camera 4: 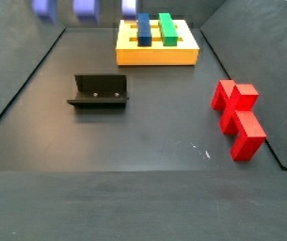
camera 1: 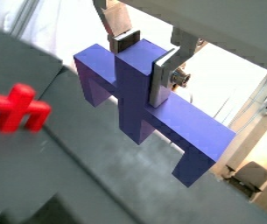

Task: Pick up the purple object. Move up. Place the purple object on the fixture. Regrasp the purple object. Move to above the board. Insert the purple object.
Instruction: Move to above the board.

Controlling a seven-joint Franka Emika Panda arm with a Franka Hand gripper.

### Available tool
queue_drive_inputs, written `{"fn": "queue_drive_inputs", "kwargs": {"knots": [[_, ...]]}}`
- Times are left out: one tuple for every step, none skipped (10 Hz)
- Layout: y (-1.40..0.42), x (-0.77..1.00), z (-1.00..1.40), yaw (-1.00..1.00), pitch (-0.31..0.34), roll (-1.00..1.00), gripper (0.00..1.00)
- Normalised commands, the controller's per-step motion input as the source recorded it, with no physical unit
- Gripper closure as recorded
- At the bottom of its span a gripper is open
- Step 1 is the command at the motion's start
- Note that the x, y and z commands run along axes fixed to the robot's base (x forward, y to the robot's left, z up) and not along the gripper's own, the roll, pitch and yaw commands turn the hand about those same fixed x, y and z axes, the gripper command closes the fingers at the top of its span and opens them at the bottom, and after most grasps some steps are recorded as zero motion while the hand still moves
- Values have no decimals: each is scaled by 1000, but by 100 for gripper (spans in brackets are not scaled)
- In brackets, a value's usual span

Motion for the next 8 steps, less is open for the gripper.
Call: {"fn": "queue_drive_inputs", "kwargs": {"knots": [[-1, 3, 661, -3, 83, -9, 100], [-4, 26, 294, 11, 93, 6, 100], [-1400, -873, 281, 46, 120, -1000, 100], [-1400, -889, 291, 49, 114, -1000, 100], [-1400, -938, 307, 57, 96, -1000, 100], [-1400, -950, 280, 69, 92, -1000, 100], [-1400, -947, 277, 74, 83, -1000, 100], [-959, -678, 184, 83, 73, -1000, 100]]}}
